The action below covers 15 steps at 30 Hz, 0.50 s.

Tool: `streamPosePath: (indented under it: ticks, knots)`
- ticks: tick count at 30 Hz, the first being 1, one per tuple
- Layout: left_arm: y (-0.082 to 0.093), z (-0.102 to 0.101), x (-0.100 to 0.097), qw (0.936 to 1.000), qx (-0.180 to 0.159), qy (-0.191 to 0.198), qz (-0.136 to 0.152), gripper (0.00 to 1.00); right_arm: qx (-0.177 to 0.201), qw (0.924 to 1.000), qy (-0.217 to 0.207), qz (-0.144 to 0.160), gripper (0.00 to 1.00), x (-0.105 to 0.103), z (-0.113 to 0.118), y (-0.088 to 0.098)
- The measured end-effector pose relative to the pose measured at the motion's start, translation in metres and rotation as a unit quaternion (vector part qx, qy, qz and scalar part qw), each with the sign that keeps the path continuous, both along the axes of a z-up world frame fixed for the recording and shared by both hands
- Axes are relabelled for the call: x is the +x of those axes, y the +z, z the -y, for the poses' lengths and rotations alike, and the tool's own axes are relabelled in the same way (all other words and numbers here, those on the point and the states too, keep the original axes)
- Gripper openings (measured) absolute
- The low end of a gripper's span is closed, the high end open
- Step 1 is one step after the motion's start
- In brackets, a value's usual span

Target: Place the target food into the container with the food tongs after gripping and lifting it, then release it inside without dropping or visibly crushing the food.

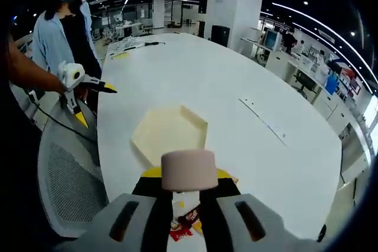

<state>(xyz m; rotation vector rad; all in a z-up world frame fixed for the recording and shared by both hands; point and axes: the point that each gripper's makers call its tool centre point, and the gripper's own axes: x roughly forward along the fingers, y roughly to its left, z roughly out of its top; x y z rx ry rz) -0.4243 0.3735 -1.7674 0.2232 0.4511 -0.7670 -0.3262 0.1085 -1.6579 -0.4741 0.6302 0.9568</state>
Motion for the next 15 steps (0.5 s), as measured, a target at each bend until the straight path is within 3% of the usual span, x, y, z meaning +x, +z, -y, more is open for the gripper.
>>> streamPosePath:
  ticks: [8,15]
  knots:
    - [0.001,0.0,0.0,1.0,0.001,0.0,0.001,0.89,0.002,1.0,0.002,0.009,0.15,0.013,0.001,0.028]
    - [0.001,0.0,0.0,1.0,0.001,-0.001,0.001,0.9,-0.003,0.9999,0.006,0.013,0.16,0.018,-0.007,0.03]
